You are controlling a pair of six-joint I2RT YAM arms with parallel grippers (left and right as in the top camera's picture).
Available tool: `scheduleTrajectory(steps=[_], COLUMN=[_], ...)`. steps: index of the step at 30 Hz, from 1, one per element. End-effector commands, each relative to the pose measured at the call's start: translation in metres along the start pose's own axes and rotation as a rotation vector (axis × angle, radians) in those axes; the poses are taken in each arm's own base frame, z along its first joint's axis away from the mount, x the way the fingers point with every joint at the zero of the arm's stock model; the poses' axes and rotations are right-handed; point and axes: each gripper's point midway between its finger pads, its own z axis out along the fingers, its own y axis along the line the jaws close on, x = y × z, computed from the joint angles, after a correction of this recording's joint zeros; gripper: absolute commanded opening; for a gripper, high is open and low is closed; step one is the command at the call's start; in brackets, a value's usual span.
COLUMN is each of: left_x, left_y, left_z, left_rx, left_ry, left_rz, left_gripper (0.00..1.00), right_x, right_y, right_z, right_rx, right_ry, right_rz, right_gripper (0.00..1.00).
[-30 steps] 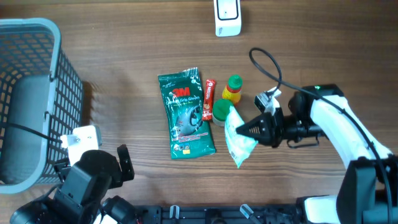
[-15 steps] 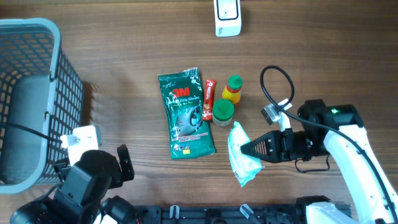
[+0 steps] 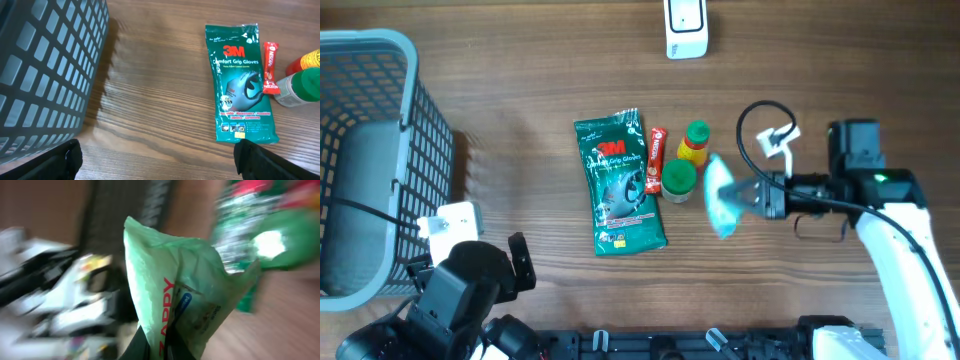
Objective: Scan the item barcode
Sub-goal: 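Hold the wipes pack in front of the white scanner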
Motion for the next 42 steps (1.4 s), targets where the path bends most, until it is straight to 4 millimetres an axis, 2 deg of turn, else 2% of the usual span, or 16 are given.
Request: scheduleTrajectory(steps=[1, 4, 6, 8, 11, 15, 17, 19, 22, 25, 29, 34, 39, 42], left_x=[-0.003, -0.003, -0.003, -0.003, -0.003, -0.003, -0.003, -0.003, -0.003, -0.003, -0.003, -0.003, -0.003, -0.003], left_y=[0.0, 0.0, 0.0, 0.0, 0.0, 0.0, 0.0, 0.0, 0.0, 0.0, 0.0, 0.0, 0.0, 0.0], left_z=[-0.003, -0.003, -0.003, -0.003, -0.003, -0.003, -0.003, -0.003, -0.003, -0.003, -0.003, -0.003, -0.003, -0.003], left_rx=[0.006, 0.006, 0.006, 0.006, 0.006, 0.006, 0.006, 0.006, 0.006, 0.006, 0.006, 0.006, 0.006, 0.006], left_ry=[-0.01, -0.01, -0.01, -0.01, -0.01, -0.01, -0.01, -0.01, -0.01, -0.01, -0.01, -0.01, -0.01, -0.01], left_rz=[-0.028, -0.028, -0.028, -0.028, -0.028, -0.028, -0.028, -0.028, -0.028, -0.028, -0.028, -0.028, -0.028, -0.028], left_gripper=[1.0, 1.0, 1.0, 1.0, 1.0, 1.0, 1.0, 1.0, 1.0, 1.0, 1.0, 1.0, 1.0, 1.0], right_x=[-0.046, -0.073, -0.093, -0.112, -0.136, -0.171, -0.184, -0.207, -0.241, -0.278, -0.317, -0.357, -0.376, -0.378], right_y=[-0.026, -0.035, -0.05, -0.061, -0.08, -0.121, -0.135, -0.148, -0.157, -0.156, -0.161, -0.161, -0.165, -0.17], right_z=[-0.04, -0.055, -0.063, -0.062, -0.054, -0.031, -0.021, -0.007, 0.005, 0.026, 0.046, 0.075, 0.107, 0.114], right_rx=[0.384, 0.485, 0.554, 0.566, 0.553, 0.542, 0.555, 0.601, 0.682, 0.706, 0.755, 0.791, 0.79, 0.818], right_ry=[-0.216, -0.337, -0.411, -0.455, -0.49, -0.517, -0.516, -0.513, -0.542, -0.561, -0.597, -0.622, -0.635, -0.665], right_rz=[0.033, -0.009, 0.001, 0.003, -0.001, -0.005, -0.009, -0.028, -0.06, -0.124, -0.191, -0.307, -0.389, -0.406], right_gripper=[0.04, 0.05, 0.05, 0.05, 0.05, 0.05, 0.05, 0.05, 0.05, 0.05, 0.04, 0.05, 0.05, 0.05])
